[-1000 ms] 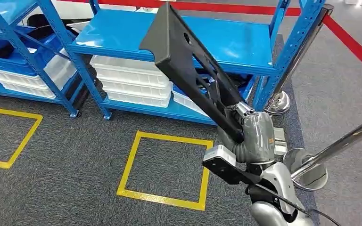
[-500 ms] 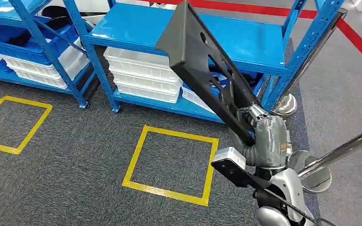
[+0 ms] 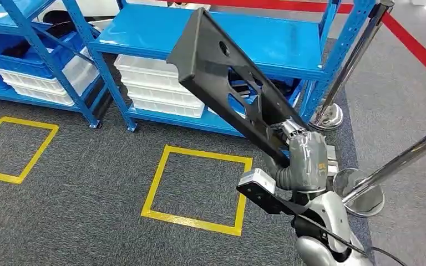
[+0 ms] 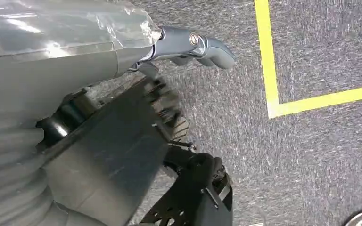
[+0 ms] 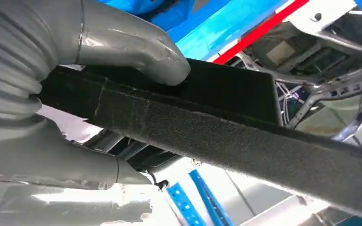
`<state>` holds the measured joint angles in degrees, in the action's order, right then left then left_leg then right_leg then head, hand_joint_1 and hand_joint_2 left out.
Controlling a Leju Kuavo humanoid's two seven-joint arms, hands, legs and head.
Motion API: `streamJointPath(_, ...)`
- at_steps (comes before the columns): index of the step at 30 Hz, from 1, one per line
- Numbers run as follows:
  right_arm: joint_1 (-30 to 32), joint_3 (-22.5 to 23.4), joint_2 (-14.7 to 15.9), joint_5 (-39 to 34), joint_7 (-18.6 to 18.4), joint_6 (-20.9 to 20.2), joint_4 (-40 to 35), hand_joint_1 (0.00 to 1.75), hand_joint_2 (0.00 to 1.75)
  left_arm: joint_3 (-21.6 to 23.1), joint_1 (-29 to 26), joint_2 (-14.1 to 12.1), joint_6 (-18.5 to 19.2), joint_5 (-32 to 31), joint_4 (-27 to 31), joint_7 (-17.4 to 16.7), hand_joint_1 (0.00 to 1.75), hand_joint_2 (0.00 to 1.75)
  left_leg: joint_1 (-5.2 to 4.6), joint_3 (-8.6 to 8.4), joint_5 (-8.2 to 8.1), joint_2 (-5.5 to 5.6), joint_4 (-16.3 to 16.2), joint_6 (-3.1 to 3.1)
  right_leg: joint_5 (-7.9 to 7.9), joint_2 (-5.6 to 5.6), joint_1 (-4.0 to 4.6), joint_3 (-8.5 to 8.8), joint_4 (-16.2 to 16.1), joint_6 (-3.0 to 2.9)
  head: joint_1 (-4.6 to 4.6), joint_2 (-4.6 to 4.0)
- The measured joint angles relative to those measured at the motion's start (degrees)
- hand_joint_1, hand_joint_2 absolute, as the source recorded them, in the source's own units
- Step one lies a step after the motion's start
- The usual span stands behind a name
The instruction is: Take the parts from the cabinet and place them on the table.
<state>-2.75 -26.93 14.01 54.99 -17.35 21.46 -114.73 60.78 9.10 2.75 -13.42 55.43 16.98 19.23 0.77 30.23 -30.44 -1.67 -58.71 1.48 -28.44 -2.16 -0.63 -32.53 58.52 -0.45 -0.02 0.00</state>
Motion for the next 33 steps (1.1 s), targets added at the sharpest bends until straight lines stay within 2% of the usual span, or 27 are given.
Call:
streamJointPath(3, -0.1, 0.0, 0.0, 0.1, 0.0, 0.0, 0.0, 1.75, 1.75, 0.0, -0.1, 0.0, 0.0, 0.0, 0.0, 0.0, 0.00, 1.75, -0.51, 0.74, 0.62, 0.77, 0.2, -1.02, 0.52, -0.62, 0.16, -0.40, 0.1, 1.16, 0.22, 0.00)
streamJointPath(4, -0.1, 0.0, 0.0, 0.1, 0.0, 0.0, 0.0, 1.75, 1.75, 0.0, -0.2, 0.0, 0.0, 0.0, 0.0, 0.0, 0.00, 1.75, -0.50, 0.95, 0.97, 1.00, 0.4, -1.53, 0.76, -0.89, 0.03, -0.40, 0.0, 1.55, 0.18, 0.00)
streamJointPath(5, -0.1, 0.1, 0.0, 0.1, 0.0, -0.2, 0.0, 1.75, 1.75, 0.0, -0.1, 0.0, 0.0, 0.0, 0.0, 0.0, 0.00, 1.75, -0.09, 1.00, 1.57, 1.03, 1.1, -2.34, 0.08, -0.57, -0.19, -0.76, 0.4, 1.88, 0.18, 0.00)
streamJointPath(6, -0.1, 0.2, 0.0, 0.1, 0.0, -0.3, 0.0, 1.75, 1.75, 0.0, -0.1, 0.0, 0.0, 0.0, 0.0, 0.0, 0.00, 1.75, -0.16, 1.30, 1.92, 1.19, 1.2, -2.71, -1.50, 0.50, -0.26, -1.23, 1.6, 2.14, 0.48, 0.00)
streamJointPath(7, -0.2, 0.3, 0.0, 0.2, 0.0, -0.4, 0.0, 1.75, 1.75, 0.0, 0.0, 0.0, 0.0, 0.0, 0.0, 0.0, 0.00, 1.75, -0.18, 1.67, 2.18, 1.25, 1.2, -3.11, -3.98, 1.21, -0.26, -2.45, 4.8, 2.27, 0.94, 0.00)
streamJointPath(8, -0.1, 0.4, 0.0, 0.2, -0.2, -0.5, 0.0, 1.75, 1.75, 0.0, 0.0, 0.0, 0.0, -0.1, 0.0, 0.0, 0.00, 1.75, -0.29, 2.08, 2.41, 1.39, 1.1, -3.31, -6.80, 1.59, -0.26, -4.38, 9.7, 2.41, 1.40, 0.00)
streamJointPath(9, -0.1, 0.4, 0.0, 0.2, -0.2, -0.7, 0.0, 1.75, 1.75, 0.0, 0.0, 0.0, 0.0, -0.1, 0.0, 0.0, 0.00, 1.75, -0.42, 2.38, 2.62, 1.59, 1.1, -3.37, -8.63, 1.70, -0.26, -5.90, 13.8, 2.48, 1.84, 0.00)
streamJointPath(10, 0.0, 0.4, 0.0, 0.2, -0.2, -0.8, 0.0, 1.75, 1.75, 0.0, -0.1, 0.0, 0.0, -0.1, 0.0, 0.0, 0.00, 1.75, -0.51, 2.77, 2.85, 1.88, 1.0, -3.36, -9.68, 1.75, -0.25, -7.01, 17.1, 2.52, 2.06, 0.00)
streamJointPath(11, 0.1, 0.4, 0.0, 0.3, -0.4, -0.9, 0.0, 1.75, 1.75, 0.0, -0.1, 0.0, 0.0, -0.1, 0.0, 0.0, 0.00, 1.75, -0.57, 3.07, 3.03, 2.14, 0.9, -3.32, -9.16, 1.77, -0.24, -6.71, 17.2, 2.48, 2.19, 0.00)
streamJointPath(12, 0.2, 0.4, 0.0, 0.4, -0.4, -1.0, 0.0, 1.75, 1.75, 0.0, -0.1, 0.0, 0.0, -0.1, 0.0, 0.0, 0.00, 1.75, -0.58, 3.28, 3.14, 2.48, 0.8, -3.23, -7.42, 1.83, -0.24, -4.95, 14.6, 2.34, 2.38, 0.00)
streamJointPath(13, 0.2, 0.4, 0.0, 0.5, -0.4, -1.1, 0.0, 1.75, 1.75, 0.0, -0.1, 0.0, 0.0, -0.2, 0.0, 0.0, 0.00, 1.75, -0.59, 3.38, 3.22, 2.89, 0.6, -3.10, -5.19, 1.99, -0.23, -2.28, 10.1, 2.09, 2.62, 0.00)
streamJointPath(14, 0.2, 0.4, 0.0, 0.5, -0.4, -1.1, 0.0, 1.75, 1.75, 0.0, 0.0, 0.0, 0.0, -0.2, 0.0, 0.0, 0.00, 1.75, -0.59, 3.44, 3.30, 3.26, 0.5, -2.98, -2.82, 2.69, -0.24, 0.93, 4.5, 1.78, 2.84, 0.00)
streamJointPath(15, 0.1, 0.4, 0.0, 0.6, -0.4, -1.1, 0.0, 1.75, 1.75, 0.0, 0.0, 0.0, 0.0, -0.2, 0.0, 0.0, 0.00, 1.75, -0.53, 3.57, 3.39, 3.55, 0.4, -2.83, -2.32, 4.18, -0.25, 2.90, 0.3, 1.41, 3.19, 0.00)
streamJointPath(16, 0.2, 0.5, 0.0, 0.6, -0.4, -1.2, 0.0, 1.75, 1.75, 0.0, 0.2, 0.0, -0.1, -0.2, 0.0, 0.0, 0.00, 1.75, -0.87, 4.09, 3.54, 3.86, -0.1, -2.51, -2.58, 5.09, -0.17, 3.26, -0.9, 1.38, 3.10, 0.00)
streamJointPath(19, 0.4, 0.5, 0.0, 0.6, -0.4, -1.3, 0.0, 1.75, 1.75, 0.0, 0.2, 0.0, -0.4, -0.3, 0.0, 0.2, 0.00, 1.75, -0.43, 4.58, 4.40, 4.84, 0.3, -1.24, -2.16, 4.21, 0.22, 2.75, -0.6, 0.79, 3.06, 0.00)
streamJointPath(20, 0.3, 0.5, 0.0, 0.6, -0.4, -1.4, 0.0, 1.75, 1.75, 0.0, 0.2, 0.0, -0.5, -0.2, 0.0, 0.2, 0.00, 1.75, -0.70, 4.74, 4.20, 4.89, 0.1, -0.94, -1.55, 3.61, -0.49, 2.81, -1.4, 0.27, 2.97, 0.00)
streamJointPath(21, 0.3, 0.5, 0.0, 0.6, -0.4, -1.4, 0.0, 1.75, 1.75, 0.0, 0.1, 0.0, -0.6, -0.2, 0.0, 0.2, 0.00, 1.75, -0.60, 4.96, 3.25, 3.86, -0.9, -0.67, -1.24, 3.04, -0.49, 2.82, -1.5, 0.09, 2.88, 0.00)
streamJointPath(22, 0.4, 0.5, 0.0, 0.6, -0.4, -1.5, 0.0, 1.75, 1.75, 0.0, 0.2, 0.0, -0.6, -0.1, 0.0, 0.2, 0.00, 1.75, -0.53, 6.30, 0.84, 2.94, -3.9, -0.39, -1.09, 2.58, -0.51, 2.61, -1.5, -0.26, 1.99, 0.00)
streamJointPath(24, 0.5, 0.5, 0.0, 0.6, -0.4, -1.8, 0.0, 1.75, 1.75, 0.0, 0.2, 0.0, -0.9, 0.0, 0.0, 0.2, 0.00, 1.75, -0.21, 9.86, -3.77, 2.56, -12.7, 0.14, -1.00, 1.55, -0.44, 2.25, -1.4, -0.41, 1.16, 0.00)
streamJointPath(25, 0.5, 0.5, 0.0, 0.6, -0.4, -1.8, 0.0, 1.75, 1.75, 0.0, 0.1, 0.0, -0.9, 0.0, 0.0, 0.2, 0.00, 1.75, -0.09, 11.43, -5.17, 2.54, -16.9, 0.36, -0.98, 0.97, -0.44, 2.01, -1.2, -0.42, 0.96, 0.00)
streamJointPath(26, 0.5, 0.5, 0.0, 0.6, -0.4, -1.9, 0.0, 1.75, 1.75, 0.0, 0.0, 0.0, -0.9, 0.0, 0.0, 0.1, 0.00, 1.75, -0.01, 11.50, -5.01, 2.49, -17.7, 0.46, -0.97, 0.46, -0.46, 1.89, -1.1, -0.41, 0.74, 0.00)
streamJointPath(27, 0.5, 0.5, 0.0, 0.6, -0.4, -1.9, 0.0, 1.75, 1.75, 0.0, 0.0, 0.0, -0.9, 0.1, 0.0, 0.1, 0.00, 1.75, 0.10, 10.19, -3.70, 2.33, -15.8, 0.48, -1.00, -0.05, -0.49, 1.83, -1.0, -0.37, 0.53, 0.00)
streamJointPath(29, 0.4, 0.5, 0.0, 0.6, -0.4, -2.0, 0.0, 1.75, 1.75, 0.0, 0.0, 0.0, -0.9, 0.2, 0.0, 0.1, 0.00, 1.75, 0.22, 4.94, 0.58, 1.49, -6.6, 0.41, -1.20, -0.88, -0.60, 1.89, -0.7, -0.09, 0.24, 0.00)
streamJointPath(30, 0.4, 0.5, 0.0, 0.6, -0.4, -2.0, 0.0, 1.75, 1.75, 0.0, 0.0, 0.0, -0.9, 0.2, 0.0, 0.1, 0.00, 1.75, 0.22, 2.17, 2.20, 0.01, -1.3, 0.22, -1.40, -1.26, -0.54, 1.97, -0.6, 0.23, 0.06, 0.00)
streamJointPath(31, 0.4, 0.5, 0.0, 0.7, -0.4, -2.0, 0.0, 1.75, 1.75, 0.0, 0.1, 0.0, -0.9, 0.2, 0.0, 0.2, 0.00, 1.75, -0.33, 1.92, 1.69, -0.88, 0.2, -0.04, -1.60, -1.55, -0.06, 1.81, -0.2, 0.60, -0.30, 0.00)
streamJointPath(32, 0.4, 0.5, 0.0, 0.7, -0.4, -2.1, 0.0, 1.75, 1.75, 0.0, 0.0, 0.0, -0.9, 0.3, 0.0, 0.2, 0.00, 1.75, -0.29, 2.20, 1.87, -0.27, 0.1, -0.58, -1.45, -1.73, -0.07, 1.78, -0.3, 0.87, 0.05, 0.00)
streamJointPath(33, 0.3, 0.4, 0.0, 0.7, -0.4, -2.2, 0.0, 1.75, 1.75, 0.0, -0.1, 0.0, -1.0, 0.3, 0.0, 0.2, 0.00, 1.75, -0.33, 2.42, 1.92, 0.02, 0.0, -0.79, -1.41, -2.09, 0.09, 1.79, -0.4, 1.09, 0.28, 0.00)
